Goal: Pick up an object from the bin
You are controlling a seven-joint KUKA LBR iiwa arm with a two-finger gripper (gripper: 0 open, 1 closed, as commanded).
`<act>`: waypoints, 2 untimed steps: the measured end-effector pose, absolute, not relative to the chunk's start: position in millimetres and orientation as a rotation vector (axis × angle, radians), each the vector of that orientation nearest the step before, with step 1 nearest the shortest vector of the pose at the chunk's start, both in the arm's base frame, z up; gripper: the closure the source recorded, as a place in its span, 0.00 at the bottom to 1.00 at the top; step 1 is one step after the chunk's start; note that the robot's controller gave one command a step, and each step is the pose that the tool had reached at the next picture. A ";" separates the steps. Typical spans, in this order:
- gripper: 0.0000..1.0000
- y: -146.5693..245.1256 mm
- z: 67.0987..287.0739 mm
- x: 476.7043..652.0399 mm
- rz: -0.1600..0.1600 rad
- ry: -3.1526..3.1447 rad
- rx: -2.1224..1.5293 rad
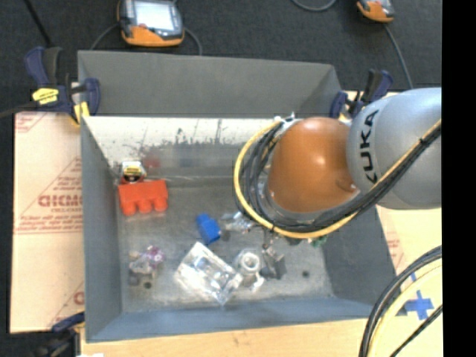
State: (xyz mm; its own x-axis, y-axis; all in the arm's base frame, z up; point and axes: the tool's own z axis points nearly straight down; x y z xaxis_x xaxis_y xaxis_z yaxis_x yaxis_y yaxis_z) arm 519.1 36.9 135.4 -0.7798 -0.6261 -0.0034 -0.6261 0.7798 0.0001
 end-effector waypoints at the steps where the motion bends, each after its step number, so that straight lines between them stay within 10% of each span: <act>1: 0.00 37.5 80.8 549.5 0.001 2.930 -1.110; 2: 1.00 37.2 85.1 549.9 -0.001 2.930 -1.105</act>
Offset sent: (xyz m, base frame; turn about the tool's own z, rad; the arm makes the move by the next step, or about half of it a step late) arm 0.0275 0.0002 -0.0542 -0.0504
